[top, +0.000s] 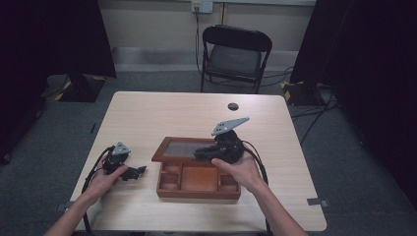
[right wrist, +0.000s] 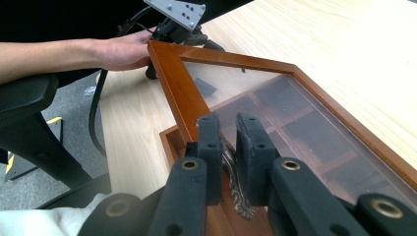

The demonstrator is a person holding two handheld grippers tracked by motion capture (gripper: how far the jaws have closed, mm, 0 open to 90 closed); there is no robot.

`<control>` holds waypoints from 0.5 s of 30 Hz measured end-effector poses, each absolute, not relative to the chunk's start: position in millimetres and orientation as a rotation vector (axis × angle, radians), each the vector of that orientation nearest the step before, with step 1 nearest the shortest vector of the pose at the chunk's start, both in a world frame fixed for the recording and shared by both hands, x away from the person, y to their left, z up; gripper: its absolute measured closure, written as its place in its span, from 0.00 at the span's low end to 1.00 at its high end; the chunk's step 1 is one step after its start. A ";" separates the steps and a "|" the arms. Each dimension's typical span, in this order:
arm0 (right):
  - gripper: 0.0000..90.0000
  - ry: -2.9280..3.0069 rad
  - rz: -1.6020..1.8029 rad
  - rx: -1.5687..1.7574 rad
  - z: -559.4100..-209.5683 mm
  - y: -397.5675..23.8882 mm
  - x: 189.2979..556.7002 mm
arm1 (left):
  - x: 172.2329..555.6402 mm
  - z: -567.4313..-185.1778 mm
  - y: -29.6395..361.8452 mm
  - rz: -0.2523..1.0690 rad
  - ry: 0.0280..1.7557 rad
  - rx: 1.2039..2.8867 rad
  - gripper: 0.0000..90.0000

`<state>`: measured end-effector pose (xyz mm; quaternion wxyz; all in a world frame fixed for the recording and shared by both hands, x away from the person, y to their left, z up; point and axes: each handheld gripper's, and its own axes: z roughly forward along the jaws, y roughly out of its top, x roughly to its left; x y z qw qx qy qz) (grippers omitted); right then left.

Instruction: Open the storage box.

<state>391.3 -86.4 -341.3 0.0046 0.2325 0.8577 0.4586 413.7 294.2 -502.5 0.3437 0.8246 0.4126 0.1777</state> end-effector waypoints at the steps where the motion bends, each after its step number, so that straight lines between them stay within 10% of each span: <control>1: 0.91 2.687 1.437 0.728 -341.3 -86.4 391.3 | 413.7 -502.5 294.2 0.462 1.072 2.143 0.02; 15: 0.91 2.670 1.459 0.739 -336.0 -86.8 396.5 | 413.5 -502.7 293.9 0.458 1.076 2.139 0.02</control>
